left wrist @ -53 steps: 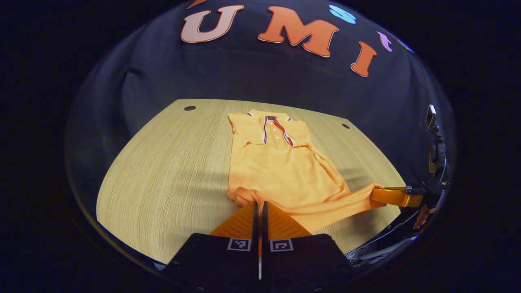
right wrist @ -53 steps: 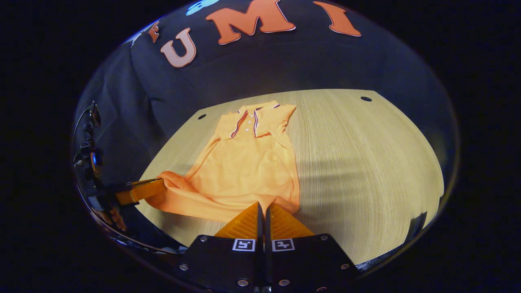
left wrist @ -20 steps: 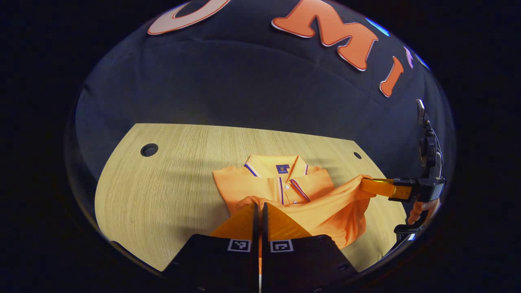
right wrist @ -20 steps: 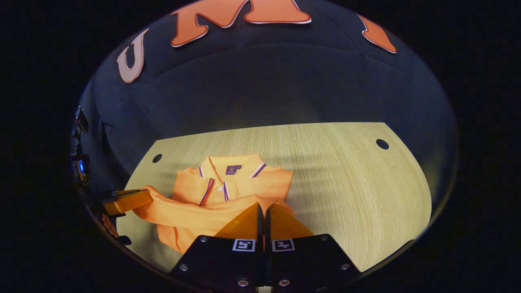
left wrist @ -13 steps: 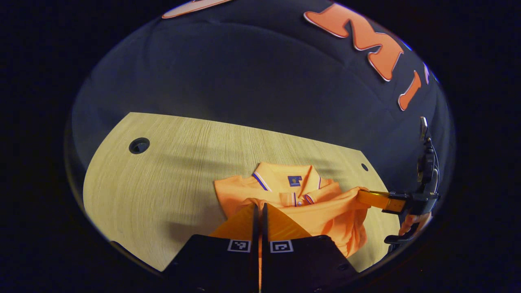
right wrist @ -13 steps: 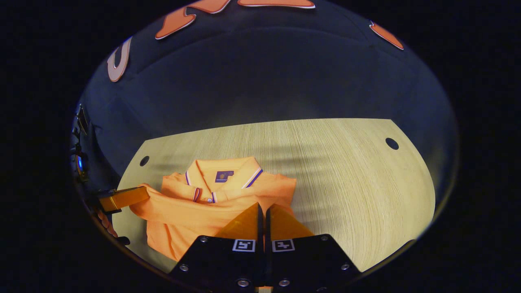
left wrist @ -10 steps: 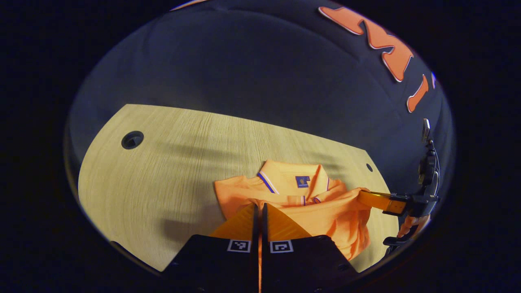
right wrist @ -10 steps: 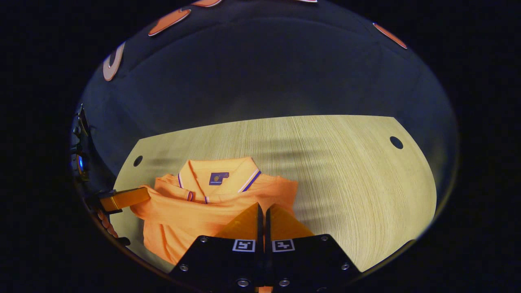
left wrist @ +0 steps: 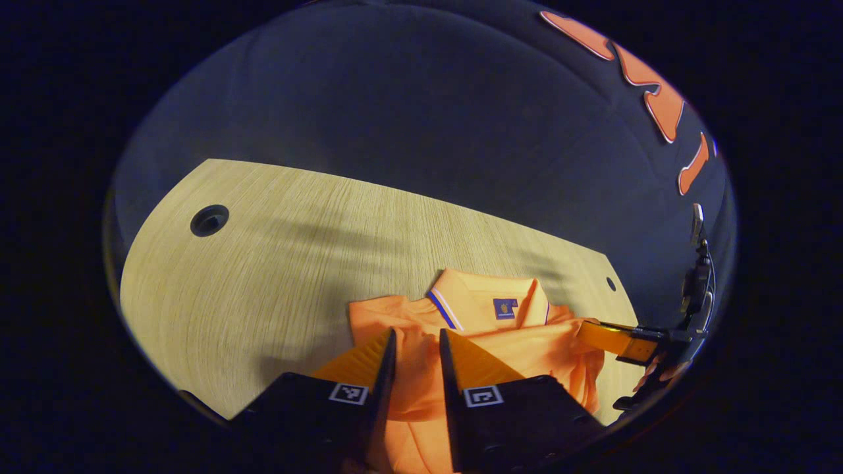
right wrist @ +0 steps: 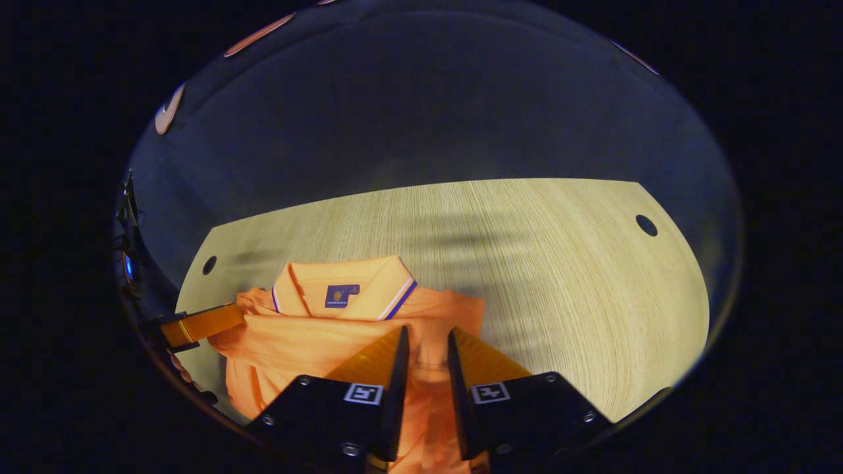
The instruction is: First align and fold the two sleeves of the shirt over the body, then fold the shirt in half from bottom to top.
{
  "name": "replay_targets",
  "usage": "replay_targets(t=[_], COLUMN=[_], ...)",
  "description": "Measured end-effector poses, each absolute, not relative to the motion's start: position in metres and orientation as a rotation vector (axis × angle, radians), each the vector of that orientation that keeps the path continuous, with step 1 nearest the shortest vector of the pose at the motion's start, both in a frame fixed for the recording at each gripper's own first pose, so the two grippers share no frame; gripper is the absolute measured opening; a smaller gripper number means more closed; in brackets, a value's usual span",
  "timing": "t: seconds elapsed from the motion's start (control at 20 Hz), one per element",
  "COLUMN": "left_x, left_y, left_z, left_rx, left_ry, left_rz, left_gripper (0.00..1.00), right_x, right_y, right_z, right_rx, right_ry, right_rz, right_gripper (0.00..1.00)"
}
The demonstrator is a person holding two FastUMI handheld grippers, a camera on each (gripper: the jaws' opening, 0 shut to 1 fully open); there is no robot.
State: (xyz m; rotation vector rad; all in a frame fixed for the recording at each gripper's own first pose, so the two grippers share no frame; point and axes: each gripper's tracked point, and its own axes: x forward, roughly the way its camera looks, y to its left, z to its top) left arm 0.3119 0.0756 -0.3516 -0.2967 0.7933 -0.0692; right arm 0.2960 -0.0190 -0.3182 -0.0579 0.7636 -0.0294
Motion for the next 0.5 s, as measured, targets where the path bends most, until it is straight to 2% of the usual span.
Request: replay_targets(t=[0.05, 0.1, 0.15, 0.2, 0.3, 0.35, 0.4, 0.5], left_x=[0.315, 0.317, 0.322, 0.317, 0.308, 0.3, 0.298, 0.279], left_y=[0.08, 0.082, 0.078, 0.077, 0.075, 0.075, 0.074, 0.072], left_z=[-0.345, -0.336, -0.332, -0.325, -0.312, -0.305, -0.299, -0.28], left_rx=[-0.286, -0.274, -0.26, -0.249, -0.253, -0.263, -0.271, -0.258], left_ry=[0.773, 0.746, 0.732, 0.729, 0.725, 0.718, 0.709, 0.685], left_rz=[-0.053, -0.048, -0.047, -0.047, -0.037, -0.022, -0.011, -0.023], left_gripper=[0.36, 0.53, 0.52, 0.75, 0.78, 0.83, 0.92, 0.96], right_x=[0.295, 0.293, 0.29, 0.287, 0.28, 0.276, 0.269, 0.252], right_y=[-0.021, -0.023, -0.023, -0.023, -0.022, -0.021, -0.019, -0.013], right_z=[-0.313, -0.306, -0.299, -0.291, -0.274, -0.265, -0.257, -0.246], right_rx=[-0.075, -0.095, -0.113, -0.131, -0.158, -0.168, -0.171, -0.167], right_ry=[0.747, 0.731, 0.718, 0.701, 0.658, 0.638, 0.625, 0.608], right_rz=[-0.032, -0.029, -0.025, -0.02, -0.007, -0.003, 0.006, 0.04], right_gripper=[0.37, 0.55, 0.61, 0.72, 0.82, 0.85, 0.88, 0.88])
